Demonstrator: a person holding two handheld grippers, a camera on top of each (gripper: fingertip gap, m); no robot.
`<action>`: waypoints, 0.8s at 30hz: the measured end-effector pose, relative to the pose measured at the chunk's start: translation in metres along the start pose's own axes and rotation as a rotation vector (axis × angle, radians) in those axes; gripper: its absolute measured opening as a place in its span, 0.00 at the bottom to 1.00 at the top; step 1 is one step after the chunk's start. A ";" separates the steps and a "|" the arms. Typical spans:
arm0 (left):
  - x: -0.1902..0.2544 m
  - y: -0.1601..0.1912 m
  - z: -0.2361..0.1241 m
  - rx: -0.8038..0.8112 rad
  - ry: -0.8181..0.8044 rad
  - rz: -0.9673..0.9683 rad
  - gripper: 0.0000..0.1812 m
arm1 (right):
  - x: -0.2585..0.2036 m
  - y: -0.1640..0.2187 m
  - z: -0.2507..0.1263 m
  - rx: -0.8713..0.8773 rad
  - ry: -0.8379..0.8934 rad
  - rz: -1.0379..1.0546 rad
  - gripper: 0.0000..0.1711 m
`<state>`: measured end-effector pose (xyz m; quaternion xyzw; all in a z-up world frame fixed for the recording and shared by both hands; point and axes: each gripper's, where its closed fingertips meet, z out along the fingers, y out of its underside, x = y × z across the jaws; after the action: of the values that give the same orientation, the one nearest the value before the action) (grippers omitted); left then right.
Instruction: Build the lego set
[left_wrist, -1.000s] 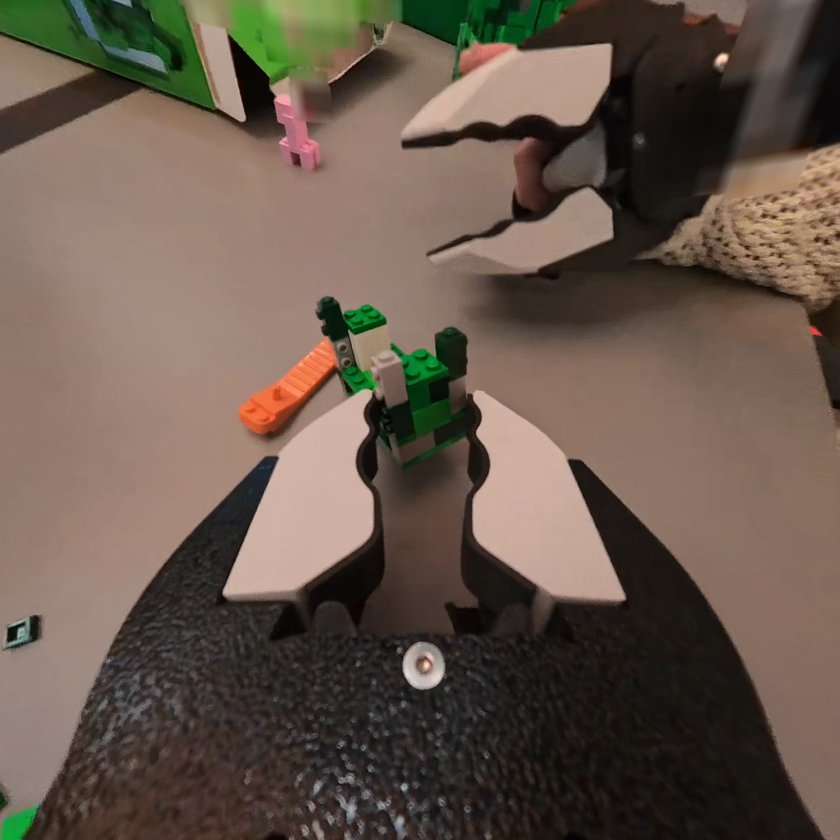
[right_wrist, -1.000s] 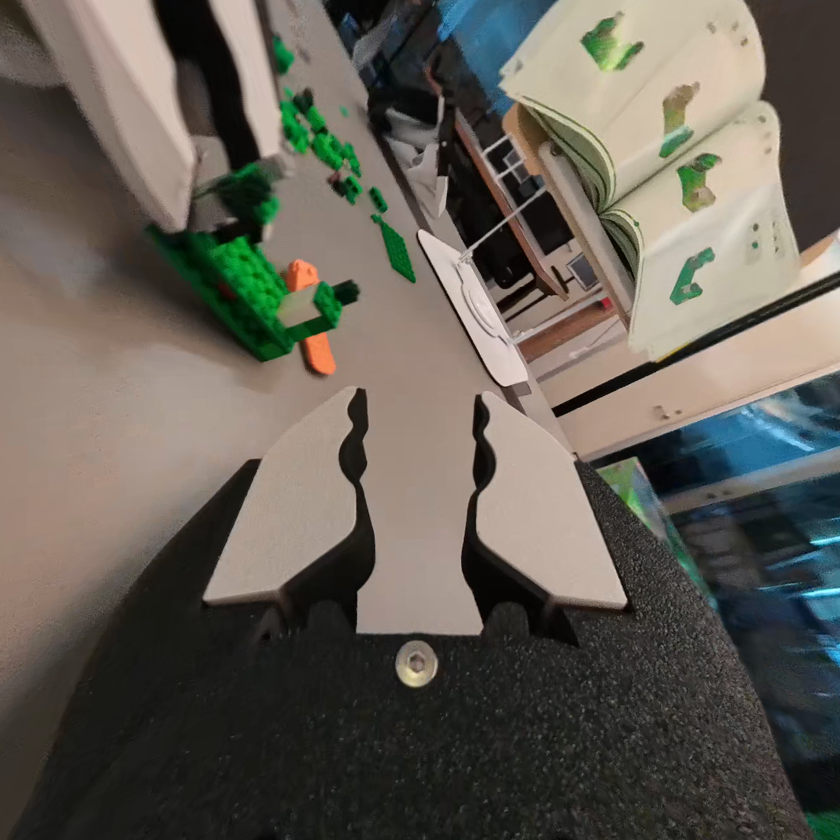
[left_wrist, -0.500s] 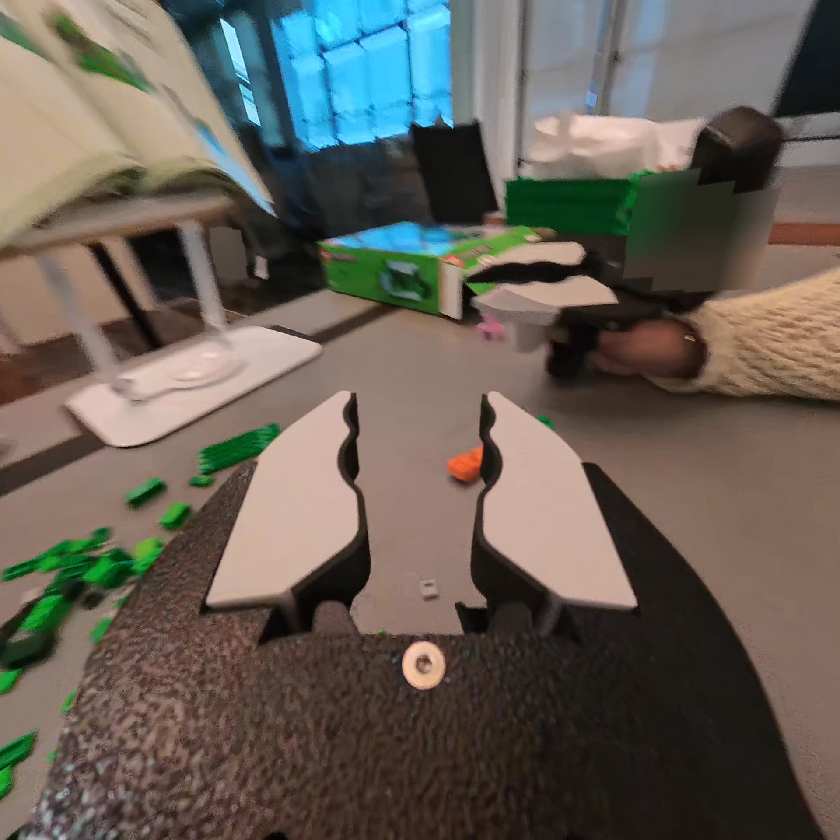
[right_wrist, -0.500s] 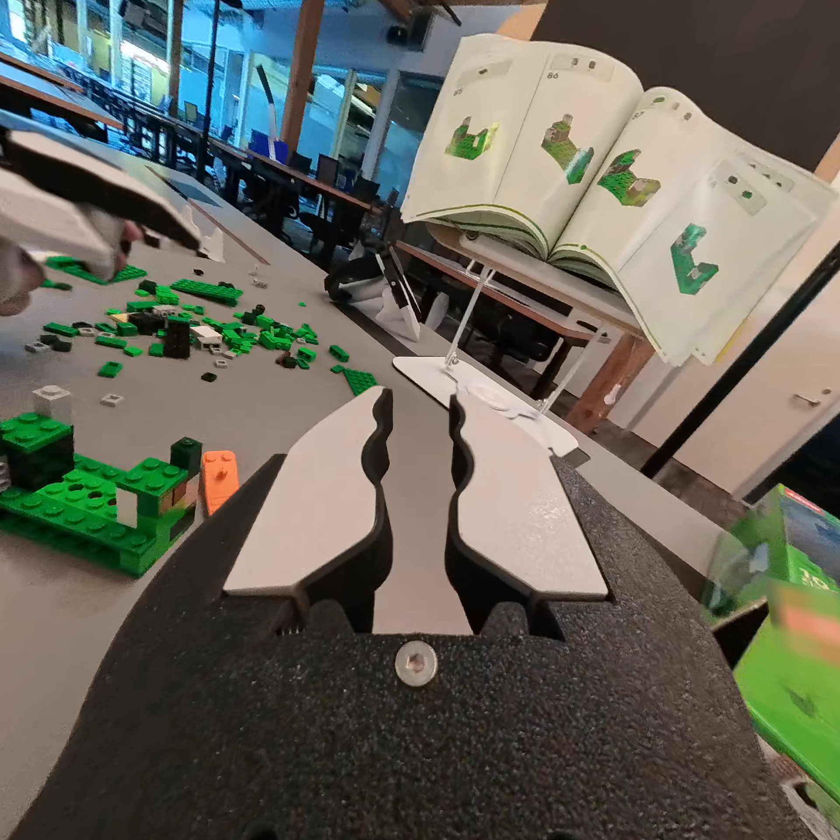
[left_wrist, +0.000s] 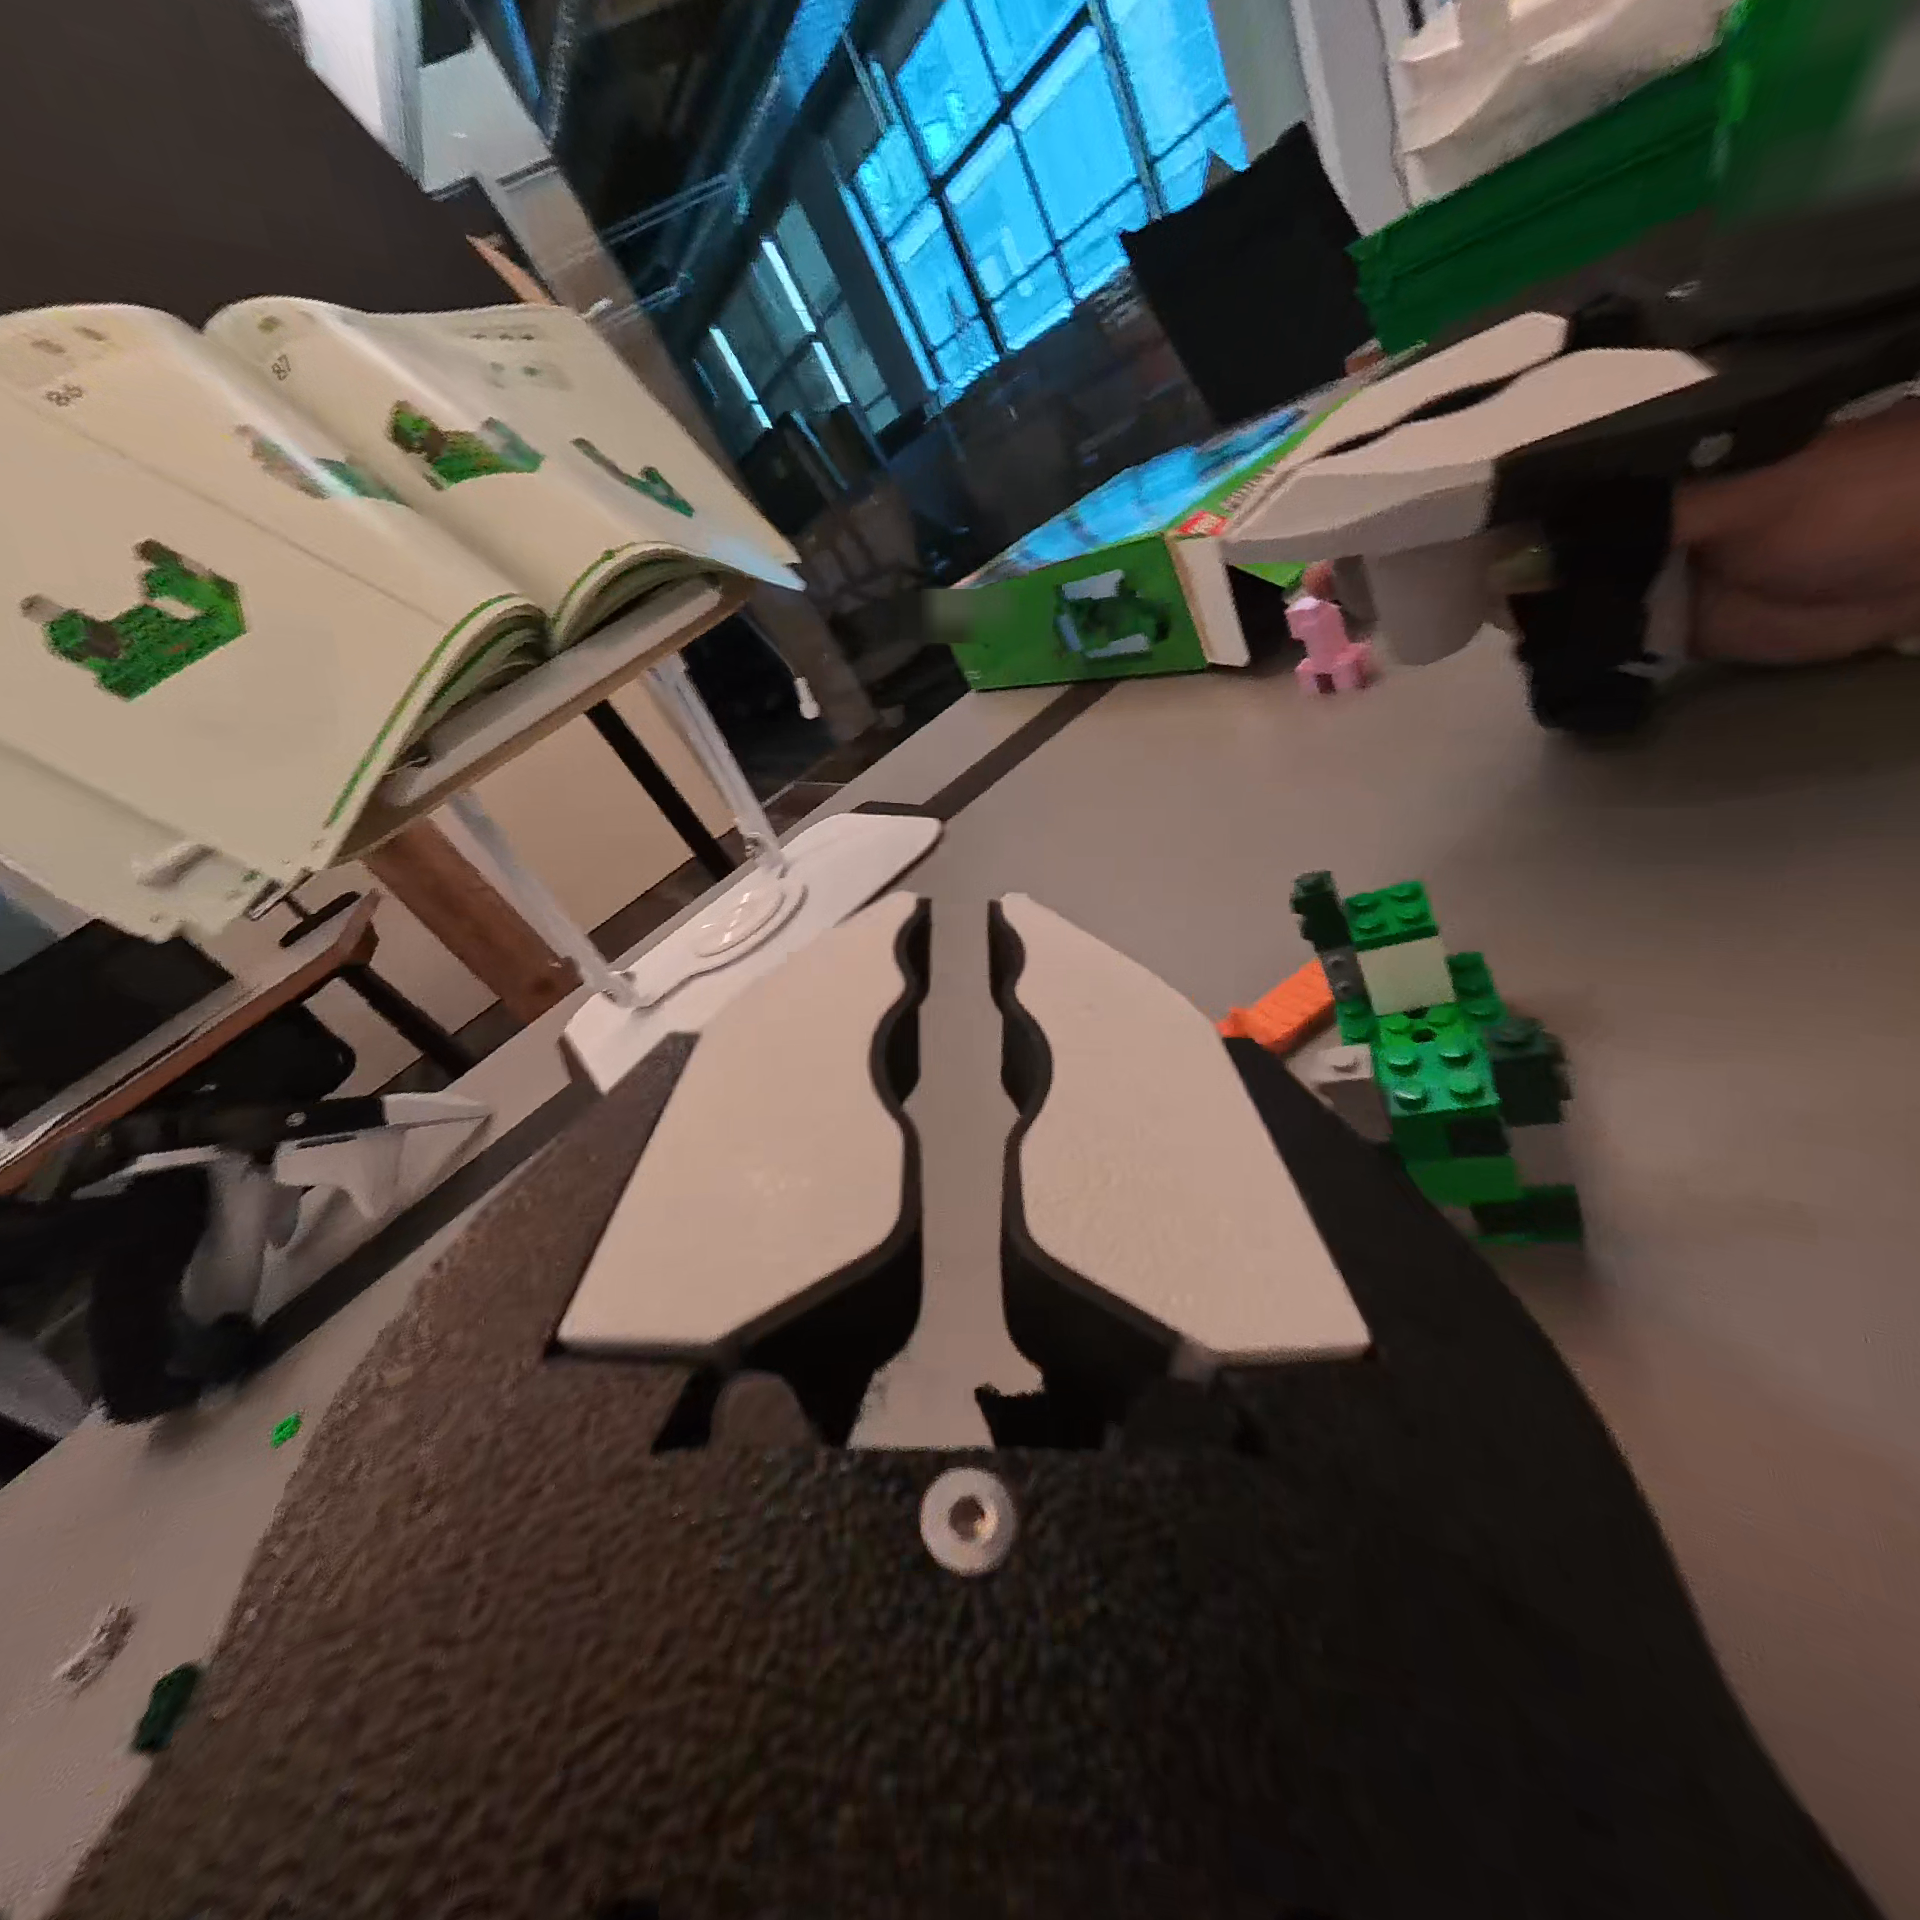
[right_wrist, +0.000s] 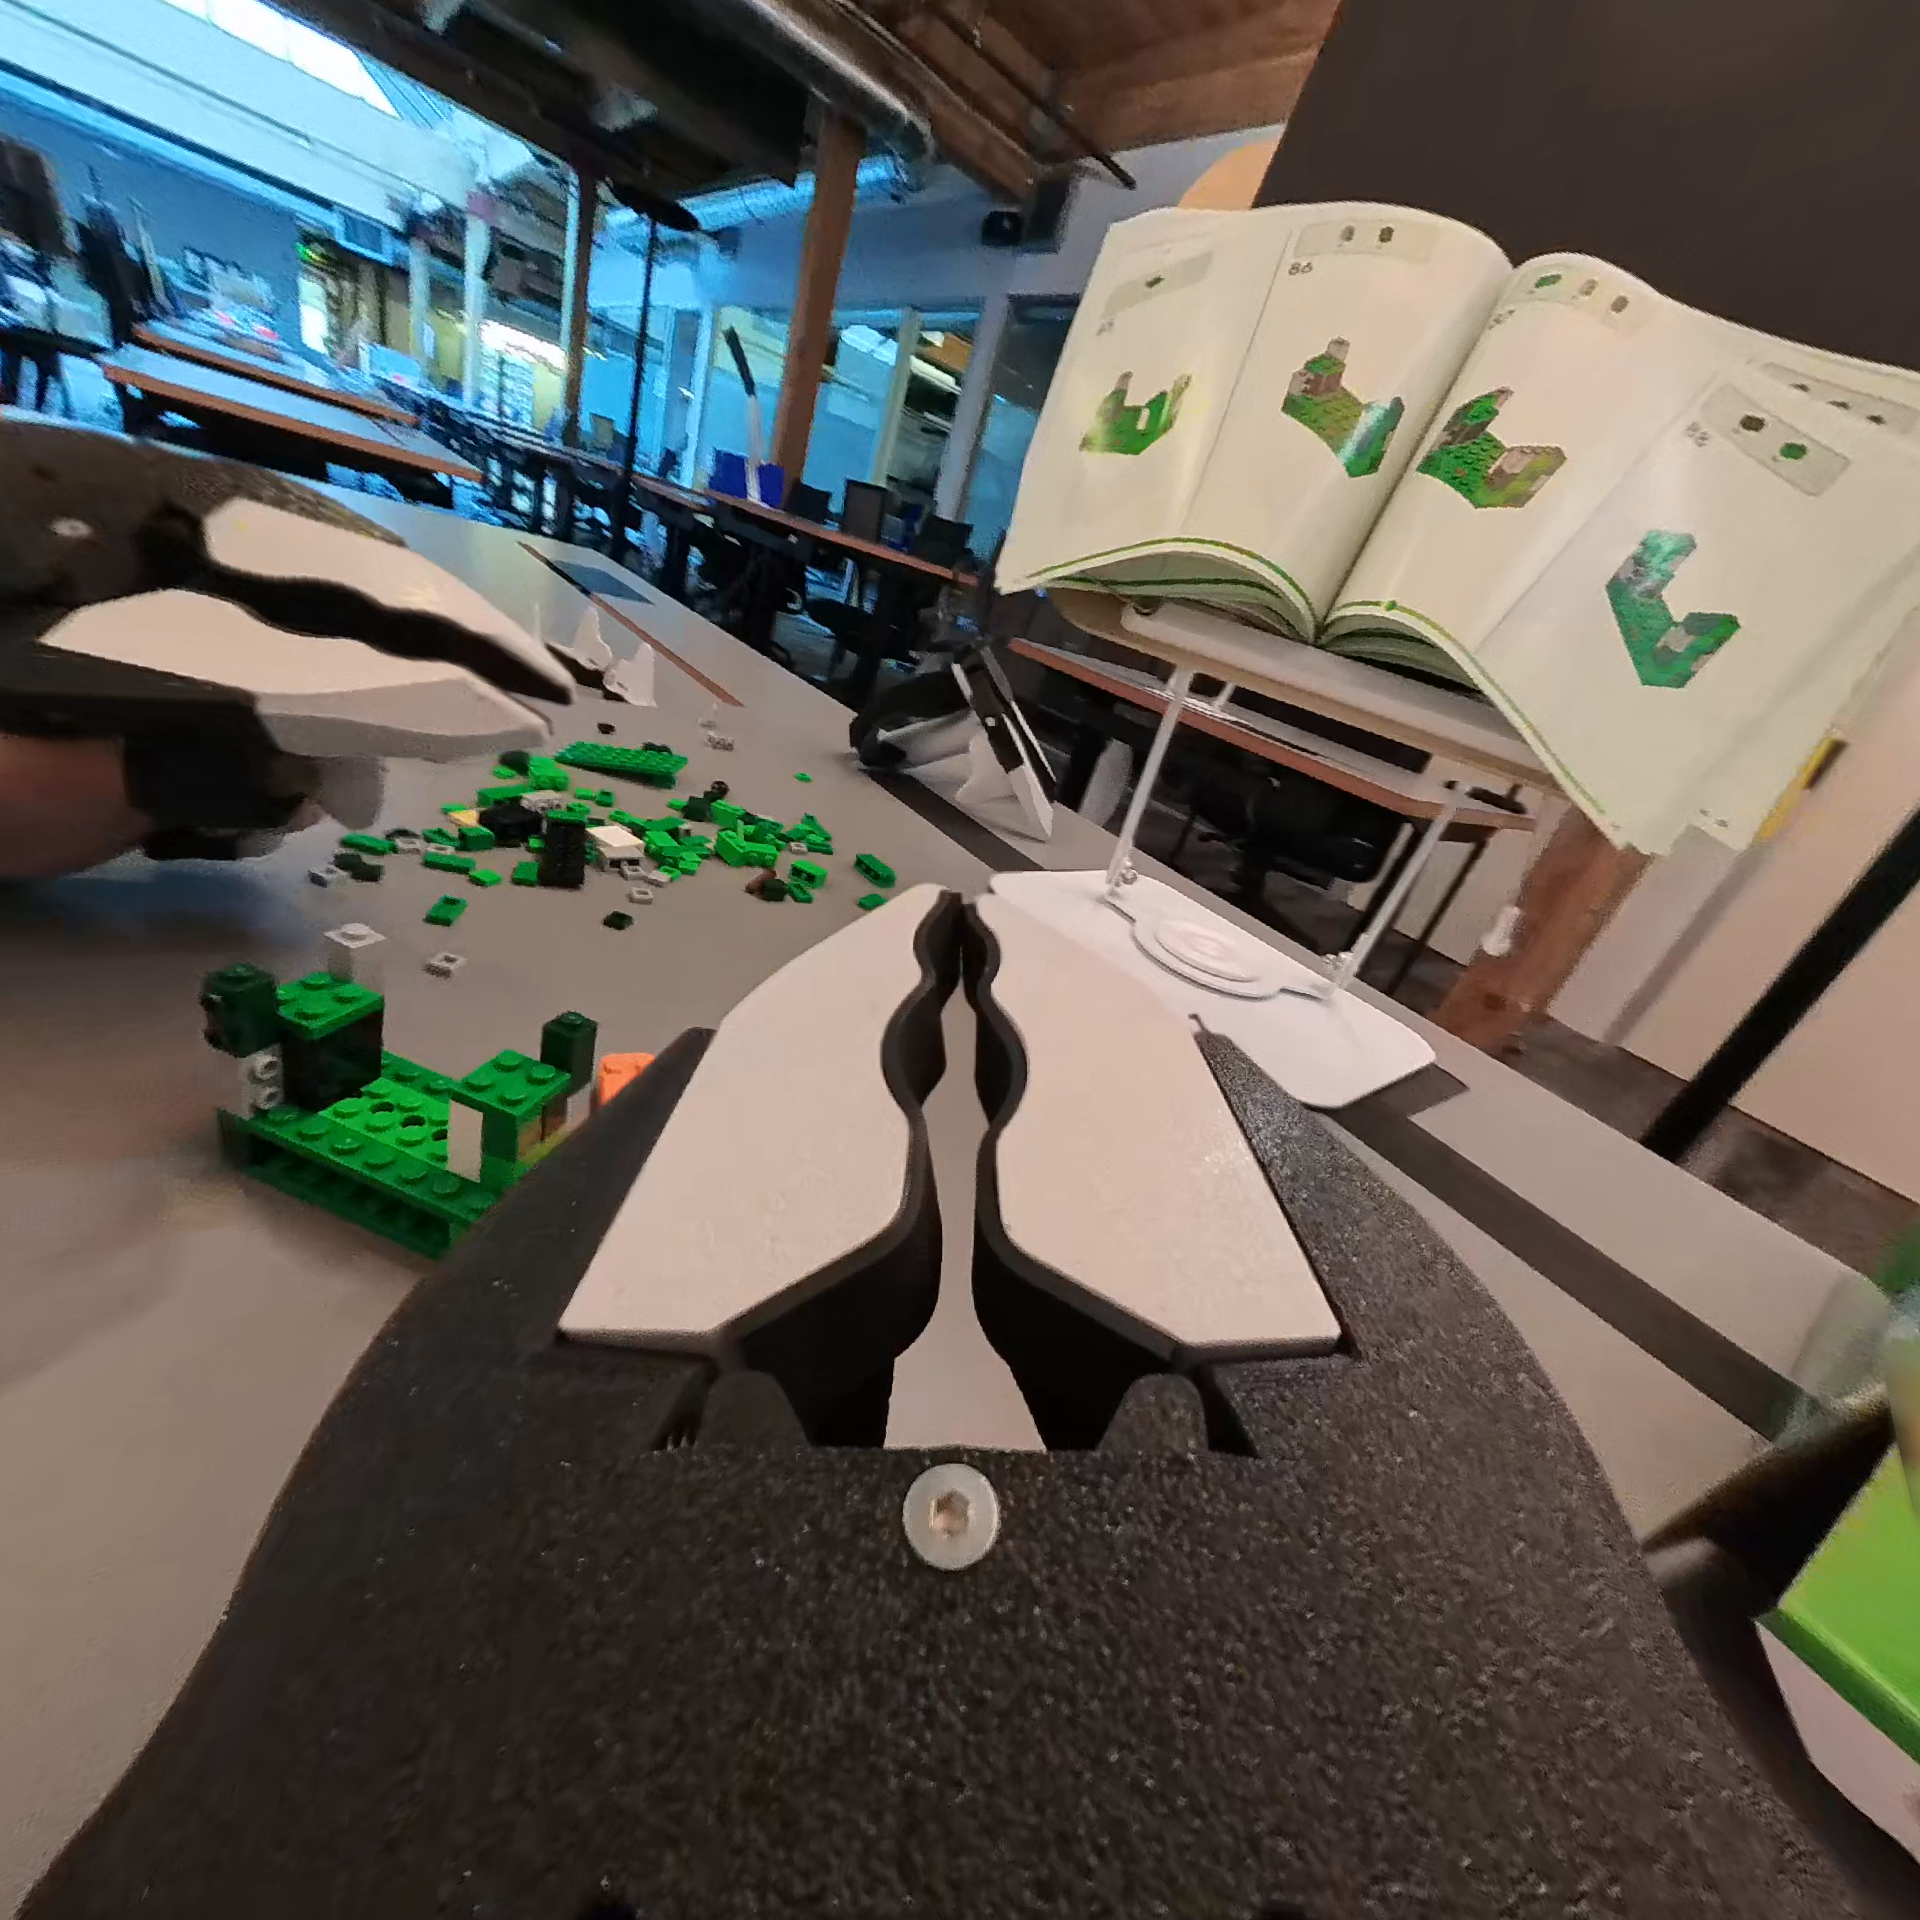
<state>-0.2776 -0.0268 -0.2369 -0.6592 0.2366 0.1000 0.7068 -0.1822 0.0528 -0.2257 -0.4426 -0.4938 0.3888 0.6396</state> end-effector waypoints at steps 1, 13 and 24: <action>-0.006 0.001 -0.001 0.000 -0.025 -0.006 0.05 | 0.001 -0.001 0.000 0.014 -0.002 0.018 0.00; -0.037 0.010 -0.009 0.010 -0.135 -0.178 0.02 | 0.014 -0.007 -0.007 0.078 0.019 0.131 0.00; -0.044 0.013 -0.013 0.015 -0.156 -0.240 0.00 | 0.006 -0.006 -0.007 0.059 0.008 0.080 0.00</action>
<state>-0.3245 -0.0302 -0.2281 -0.6675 0.1013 0.0641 0.7349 -0.1739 0.0558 -0.2188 -0.4445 -0.4616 0.4265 0.6383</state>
